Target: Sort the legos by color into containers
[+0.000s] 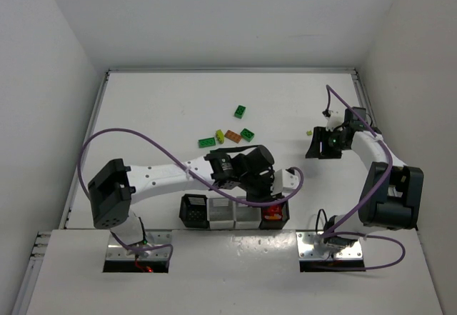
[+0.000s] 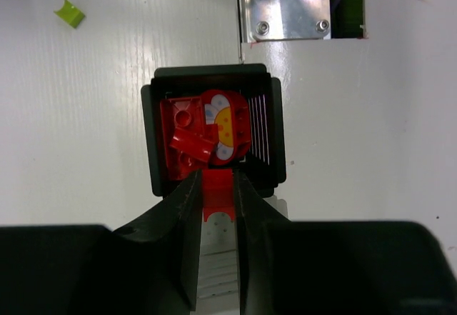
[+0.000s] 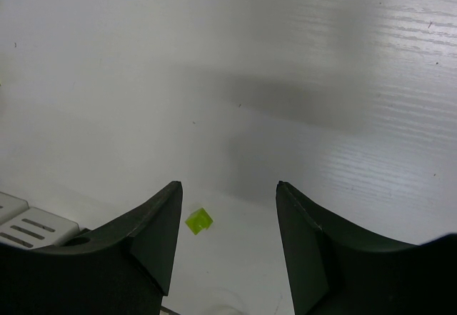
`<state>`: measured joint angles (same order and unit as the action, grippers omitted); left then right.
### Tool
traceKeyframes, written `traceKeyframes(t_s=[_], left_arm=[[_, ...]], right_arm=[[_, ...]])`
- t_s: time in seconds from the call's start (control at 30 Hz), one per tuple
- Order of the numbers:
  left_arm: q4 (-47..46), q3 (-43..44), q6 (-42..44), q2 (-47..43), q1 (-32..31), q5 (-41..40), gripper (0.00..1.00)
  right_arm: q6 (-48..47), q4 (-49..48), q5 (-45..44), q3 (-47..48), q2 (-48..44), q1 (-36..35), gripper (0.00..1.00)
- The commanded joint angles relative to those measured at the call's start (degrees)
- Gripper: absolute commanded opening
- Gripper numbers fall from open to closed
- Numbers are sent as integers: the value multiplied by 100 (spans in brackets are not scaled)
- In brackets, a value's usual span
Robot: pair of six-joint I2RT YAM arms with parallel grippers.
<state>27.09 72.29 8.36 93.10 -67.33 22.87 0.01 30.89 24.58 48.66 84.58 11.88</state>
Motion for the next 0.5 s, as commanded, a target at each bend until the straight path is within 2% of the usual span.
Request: traceKeyframes(t_s=[0.0, 0.17, 0.3, 0.33, 0.4, 0.43, 0.47], left_arm=[[-213, 285, -132, 15, -78, 95, 7], [-213, 338, -186, 129, -78, 147, 18], [-213, 443, -238, 182, -78, -19, 30], [-213, 444, -291, 182, -78, -89, 45], [-213, 505, -344, 182, -78, -387, 59], [-213, 505, -344, 182, -78, -476, 70], [-213, 505, -344, 182, -78, -581, 74]], right_arm=[[-54, -154, 56, -6, -38, 16, 56], [-54, -154, 56, -6, -38, 16, 56], [-54, -154, 56, -6, -38, 69, 56], [-54, -154, 56, -6, -38, 69, 56], [-54, -154, 56, -6, -38, 69, 56], [-54, -154, 56, -6, -38, 69, 56], [-54, -206, 4, -6, -38, 69, 56]])
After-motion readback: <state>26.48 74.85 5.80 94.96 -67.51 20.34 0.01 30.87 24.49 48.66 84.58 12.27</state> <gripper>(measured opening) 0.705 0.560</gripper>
